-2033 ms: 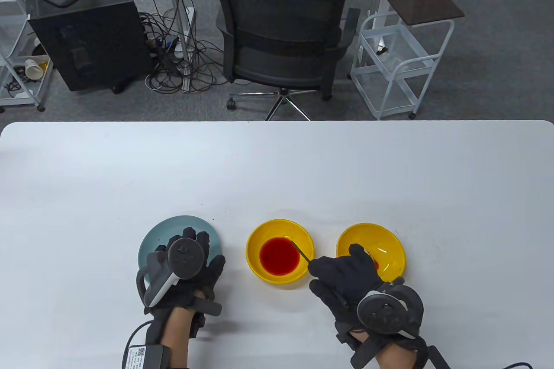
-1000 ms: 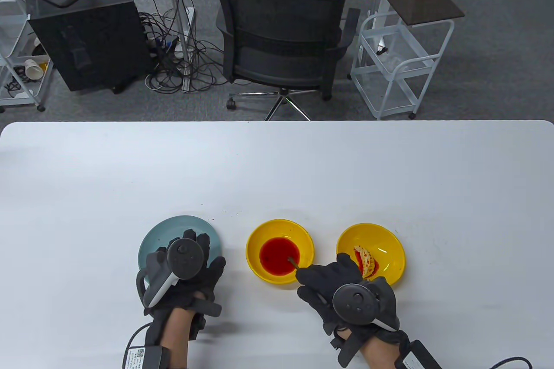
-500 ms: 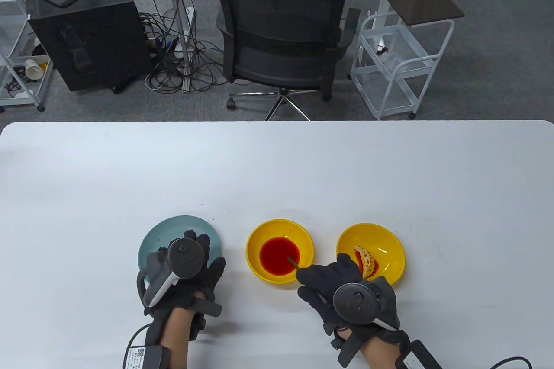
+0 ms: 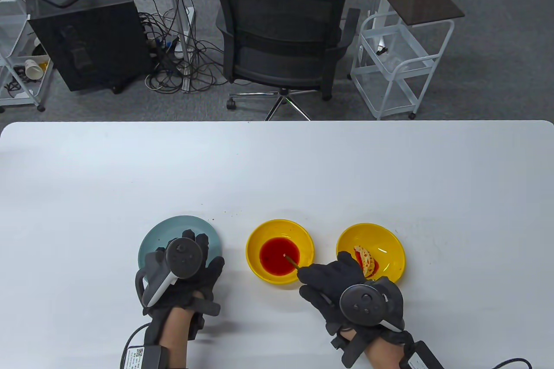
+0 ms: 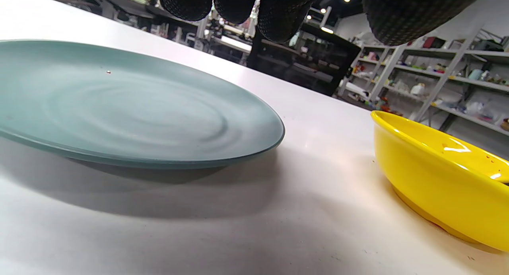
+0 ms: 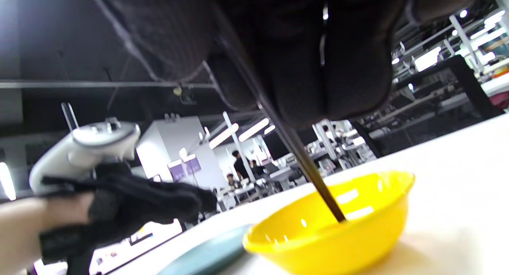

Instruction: Dip chopsticks into soy sauce and dot onto dumpling

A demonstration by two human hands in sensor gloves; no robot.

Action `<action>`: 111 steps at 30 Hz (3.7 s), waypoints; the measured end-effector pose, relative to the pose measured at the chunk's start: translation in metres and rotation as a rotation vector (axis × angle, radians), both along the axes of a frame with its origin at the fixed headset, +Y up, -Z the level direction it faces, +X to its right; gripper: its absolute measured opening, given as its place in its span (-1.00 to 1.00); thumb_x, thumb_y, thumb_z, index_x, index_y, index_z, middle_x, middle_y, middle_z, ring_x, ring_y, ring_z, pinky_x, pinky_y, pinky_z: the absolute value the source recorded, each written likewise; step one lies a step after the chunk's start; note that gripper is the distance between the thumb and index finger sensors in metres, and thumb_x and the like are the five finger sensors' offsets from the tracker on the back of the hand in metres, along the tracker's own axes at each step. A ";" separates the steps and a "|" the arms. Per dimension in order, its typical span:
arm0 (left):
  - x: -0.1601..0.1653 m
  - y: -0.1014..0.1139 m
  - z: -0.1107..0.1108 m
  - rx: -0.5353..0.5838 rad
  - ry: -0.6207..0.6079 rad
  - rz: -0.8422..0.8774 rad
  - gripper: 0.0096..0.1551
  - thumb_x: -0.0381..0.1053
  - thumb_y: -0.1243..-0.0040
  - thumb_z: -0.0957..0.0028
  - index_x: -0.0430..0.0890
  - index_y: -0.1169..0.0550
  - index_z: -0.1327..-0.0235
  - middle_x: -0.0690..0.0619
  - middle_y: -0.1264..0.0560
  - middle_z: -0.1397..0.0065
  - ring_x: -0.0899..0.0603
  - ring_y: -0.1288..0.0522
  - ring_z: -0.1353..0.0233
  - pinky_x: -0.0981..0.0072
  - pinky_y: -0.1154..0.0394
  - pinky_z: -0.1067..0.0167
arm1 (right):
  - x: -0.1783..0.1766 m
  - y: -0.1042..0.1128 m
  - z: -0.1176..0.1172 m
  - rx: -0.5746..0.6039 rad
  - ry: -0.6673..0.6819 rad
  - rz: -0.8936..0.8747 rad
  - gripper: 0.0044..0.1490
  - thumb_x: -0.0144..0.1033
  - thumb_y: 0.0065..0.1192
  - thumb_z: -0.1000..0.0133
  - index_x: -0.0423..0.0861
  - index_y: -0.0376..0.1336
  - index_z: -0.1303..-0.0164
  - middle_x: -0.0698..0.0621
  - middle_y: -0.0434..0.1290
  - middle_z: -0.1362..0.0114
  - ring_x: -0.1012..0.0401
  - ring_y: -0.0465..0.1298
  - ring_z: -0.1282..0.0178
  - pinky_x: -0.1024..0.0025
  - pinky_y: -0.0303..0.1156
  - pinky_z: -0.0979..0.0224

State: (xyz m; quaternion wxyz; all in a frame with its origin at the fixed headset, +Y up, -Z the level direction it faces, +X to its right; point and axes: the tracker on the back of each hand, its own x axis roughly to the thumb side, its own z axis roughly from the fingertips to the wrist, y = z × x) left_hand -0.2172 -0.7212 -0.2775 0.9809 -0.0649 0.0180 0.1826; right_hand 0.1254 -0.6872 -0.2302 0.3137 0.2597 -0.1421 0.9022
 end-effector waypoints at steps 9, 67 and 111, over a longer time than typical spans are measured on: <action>-0.001 0.000 0.000 -0.009 0.005 0.008 -0.07 0.41 -0.11 -0.03 -0.04 -0.29 -0.60 -0.07 -0.08 -0.71 -0.41 -0.15 -0.64 -0.52 0.03 -0.44 | 0.080 0.038 -0.002 0.028 -0.260 -0.300 -0.39 0.00 0.29 0.01 -0.15 0.50 -0.05 -0.22 0.68 -0.10 -0.21 0.64 -0.01 -0.46 0.18 -0.47; 0.000 -0.005 0.000 -0.080 -0.002 0.010 -0.07 0.42 -0.11 -0.03 -0.04 -0.30 -0.60 -0.07 -0.08 -0.72 -0.42 -0.16 -0.64 -0.53 0.04 -0.44 | 0.128 0.025 -0.014 -0.134 -0.616 -0.264 -0.36 0.10 0.31 0.05 -0.15 0.58 0.08 -0.21 0.77 0.12 -0.13 0.75 0.25 -0.39 0.33 -0.38; 0.010 -0.007 0.002 -0.148 -0.043 0.022 -0.07 0.42 -0.10 -0.03 -0.06 -0.33 -0.59 -0.08 -0.16 -0.70 -0.43 -0.20 -0.63 -0.53 0.03 -0.43 | 0.086 0.033 -0.004 0.035 -0.281 -0.290 -0.36 0.08 0.22 0.01 -0.13 0.50 -0.04 -0.22 0.70 -0.04 -0.16 0.68 0.09 -0.45 0.23 -0.43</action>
